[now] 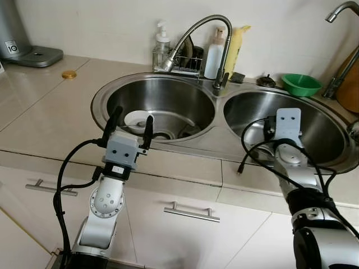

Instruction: Kitchen organization

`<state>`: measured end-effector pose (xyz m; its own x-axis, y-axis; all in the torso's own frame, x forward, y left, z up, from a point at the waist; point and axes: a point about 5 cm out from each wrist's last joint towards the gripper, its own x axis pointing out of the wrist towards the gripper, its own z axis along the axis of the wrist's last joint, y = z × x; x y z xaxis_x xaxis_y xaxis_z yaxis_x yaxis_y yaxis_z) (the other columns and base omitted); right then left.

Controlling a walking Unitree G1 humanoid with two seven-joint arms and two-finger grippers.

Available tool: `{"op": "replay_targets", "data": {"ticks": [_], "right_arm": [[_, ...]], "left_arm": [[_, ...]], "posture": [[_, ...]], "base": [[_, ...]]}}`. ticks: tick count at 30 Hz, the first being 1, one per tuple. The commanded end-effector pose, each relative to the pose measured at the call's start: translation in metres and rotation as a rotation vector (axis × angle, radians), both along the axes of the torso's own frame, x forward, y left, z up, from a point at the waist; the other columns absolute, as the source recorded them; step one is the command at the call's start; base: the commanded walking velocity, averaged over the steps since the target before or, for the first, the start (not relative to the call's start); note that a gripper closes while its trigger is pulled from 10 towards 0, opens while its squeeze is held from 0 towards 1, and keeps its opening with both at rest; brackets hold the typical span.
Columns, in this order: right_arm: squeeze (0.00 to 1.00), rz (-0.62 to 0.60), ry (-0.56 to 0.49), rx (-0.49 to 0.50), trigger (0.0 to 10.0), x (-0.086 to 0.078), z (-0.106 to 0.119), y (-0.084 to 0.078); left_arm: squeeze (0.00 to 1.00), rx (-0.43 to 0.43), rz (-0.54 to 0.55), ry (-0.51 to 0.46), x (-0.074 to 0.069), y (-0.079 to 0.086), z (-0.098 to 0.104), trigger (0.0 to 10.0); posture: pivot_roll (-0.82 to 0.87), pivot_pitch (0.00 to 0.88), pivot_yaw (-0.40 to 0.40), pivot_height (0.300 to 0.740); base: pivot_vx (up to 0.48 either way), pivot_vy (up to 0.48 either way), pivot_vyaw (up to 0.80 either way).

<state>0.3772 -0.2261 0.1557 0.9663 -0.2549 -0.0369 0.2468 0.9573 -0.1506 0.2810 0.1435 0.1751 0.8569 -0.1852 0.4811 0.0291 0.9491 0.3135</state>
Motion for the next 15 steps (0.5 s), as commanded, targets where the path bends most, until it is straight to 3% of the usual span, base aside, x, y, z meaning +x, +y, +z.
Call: {"op": "replay_targets", "data": {"ticks": [1,8,9,10,15], "right_arm": [[1.0,0.038,-0.084,0.038,10.0,0.0,0.011,0.005],[1.0,0.15,-0.271,0.084,10.0,-0.002,0.033,0.024],[0.55,0.173,-0.294,0.094,10.0,-0.003,0.036,0.028],[0.0,0.21,-0.33,0.082,10.0,-0.005,0.04,0.036],[0.0,0.285,-0.428,0.043,10.0,-0.012,0.052,0.054]], "left_arm": [[0.0,-0.017,-0.014,0.011,0.0,-0.002,0.0,10.0],[0.0,-0.029,-0.031,-0.013,-0.001,-0.003,0.005,10.0],[0.0,-0.042,-0.032,-0.022,-0.001,-0.003,0.007,10.0],[0.0,-0.049,-0.036,-0.037,-0.001,-0.004,0.011,10.0],[0.0,-0.053,-0.041,-0.052,-0.001,-0.005,0.015,10.0]], "posture": [[0.04,0.0,-0.066,0.74],[0.04,0.0,-0.067,0.74],[0.04,0.0,-0.068,0.74],[0.04,0.0,-0.069,0.74],[0.05,0.0,-0.067,0.74]], "base": [[0.0,0.0,0.0],[0.0,0.08,0.0],[0.0,0.48,0.0],[0.0,0.48,0.0],[0.0,0.48,0.0]]}}
